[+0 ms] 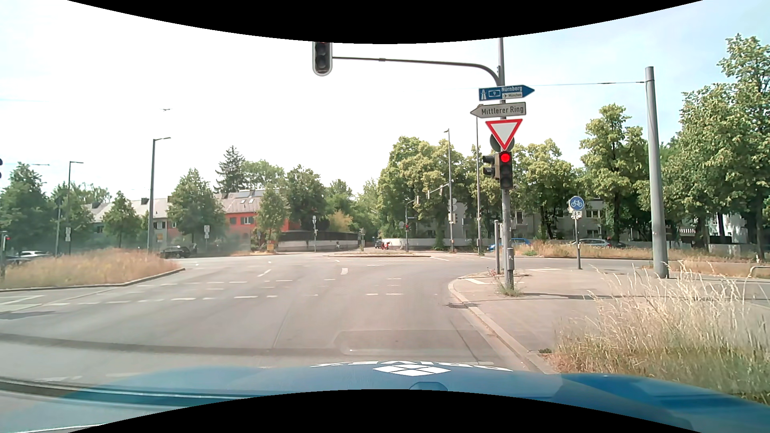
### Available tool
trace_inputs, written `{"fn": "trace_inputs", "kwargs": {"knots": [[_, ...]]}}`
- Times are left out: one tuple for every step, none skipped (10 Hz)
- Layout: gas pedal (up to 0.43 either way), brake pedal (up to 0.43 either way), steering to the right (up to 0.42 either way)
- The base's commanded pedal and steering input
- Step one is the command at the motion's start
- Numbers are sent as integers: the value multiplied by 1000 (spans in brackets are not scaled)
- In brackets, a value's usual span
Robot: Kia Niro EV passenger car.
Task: Follow the waypoints while adhering to traffic rules and regulations
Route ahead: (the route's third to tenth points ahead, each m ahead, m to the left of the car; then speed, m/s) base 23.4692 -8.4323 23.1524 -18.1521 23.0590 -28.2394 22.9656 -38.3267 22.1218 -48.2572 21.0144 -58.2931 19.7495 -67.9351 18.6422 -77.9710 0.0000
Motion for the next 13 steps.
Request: {"fn": "trace_inputs", "kwargs": {"knots": [[0, 268, 4], [0, 268, 4], [0, 268, 4], [0, 268, 4], [0, 268, 4], [0, 268, 4], [0, 268, 4], [0, 268, 4], [0, 268, 4], [0, 268, 4], [0, 268, 4], [0, 268, 4], [0, 268, 4]]}}
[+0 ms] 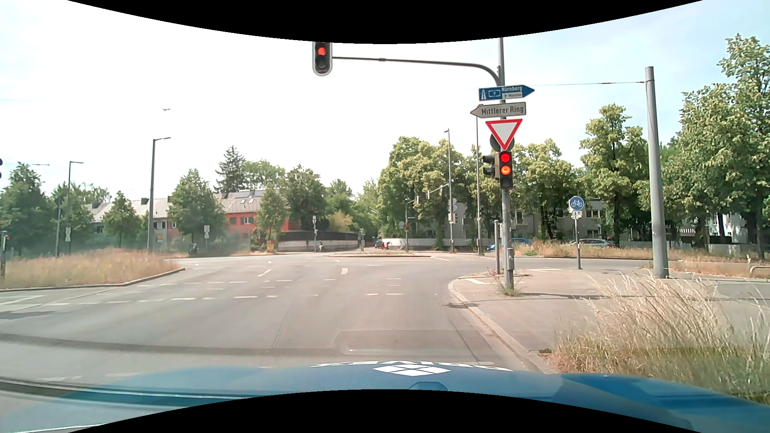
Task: Follow the waypoints while adhering to traffic rules and regulations
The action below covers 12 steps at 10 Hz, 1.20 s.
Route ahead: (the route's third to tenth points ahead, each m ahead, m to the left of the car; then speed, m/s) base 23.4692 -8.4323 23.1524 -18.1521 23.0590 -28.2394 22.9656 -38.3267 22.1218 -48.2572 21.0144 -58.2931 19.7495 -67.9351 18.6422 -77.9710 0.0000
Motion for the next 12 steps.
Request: {"fn": "trace_inputs", "kwargs": {"knots": [[0, 262, 4], [0, 116, 4], [0, 0, 4], [0, 0, 4], [20, 0, 4], [157, 0, 4], [197, 0, 4], [209, 0, 4], [220, 0, 4], [240, 0, 4], [248, 0, 3], [248, 0, 3]]}}
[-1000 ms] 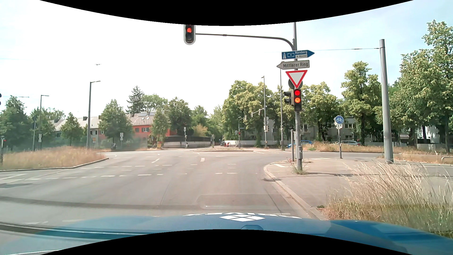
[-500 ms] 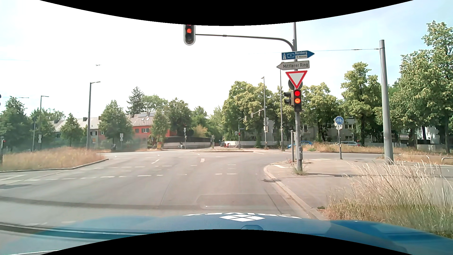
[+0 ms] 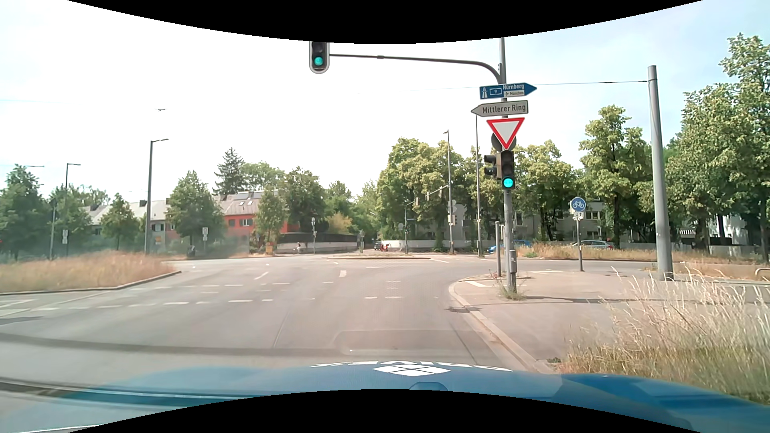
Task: Follow the waypoints while adhering to traffic rules and regulations
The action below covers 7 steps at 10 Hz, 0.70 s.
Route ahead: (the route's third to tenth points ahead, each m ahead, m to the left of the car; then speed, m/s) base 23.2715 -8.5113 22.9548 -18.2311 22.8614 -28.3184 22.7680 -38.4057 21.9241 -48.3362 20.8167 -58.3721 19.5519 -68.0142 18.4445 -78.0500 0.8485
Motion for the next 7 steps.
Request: {"fn": "trace_inputs", "kwargs": {"knots": [[248, 0, -2], [260, 0, -12], [260, 0, -18], [260, 0, -21], [260, 0, -22], [260, 0, -23], [260, 0, -25]]}}
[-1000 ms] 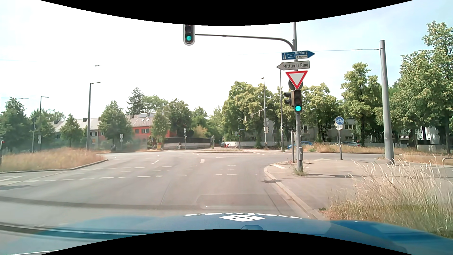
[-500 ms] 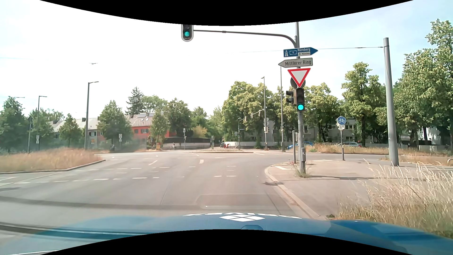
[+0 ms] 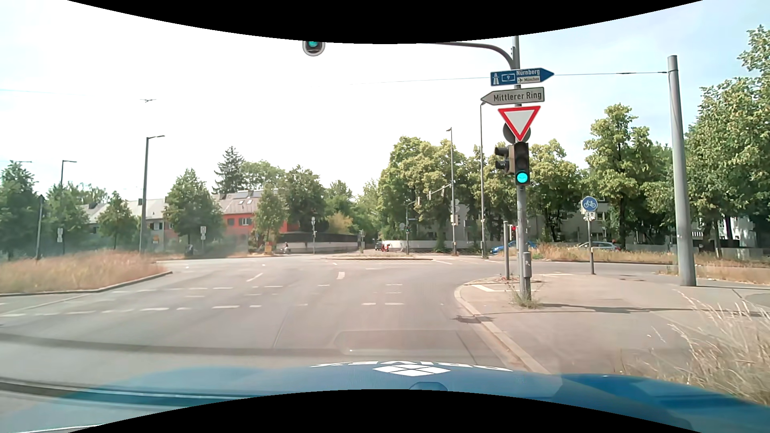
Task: Follow the waypoints while adhering to traffic rules and regulations
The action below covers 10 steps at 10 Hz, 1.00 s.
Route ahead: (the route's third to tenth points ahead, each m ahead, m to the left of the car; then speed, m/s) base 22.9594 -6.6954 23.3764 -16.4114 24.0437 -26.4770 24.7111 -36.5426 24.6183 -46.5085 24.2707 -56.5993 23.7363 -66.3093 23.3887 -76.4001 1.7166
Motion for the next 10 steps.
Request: {"fn": "trace_inputs", "kwargs": {"knots": [[268, 0, -25], [268, 0, -25], [268, 0, -25], [268, 0, -25], [268, 0, -25], [268, 0, -25], [268, 0, -25], [280, 0, -25], [280, 0, -23], [280, 0, -22]]}}
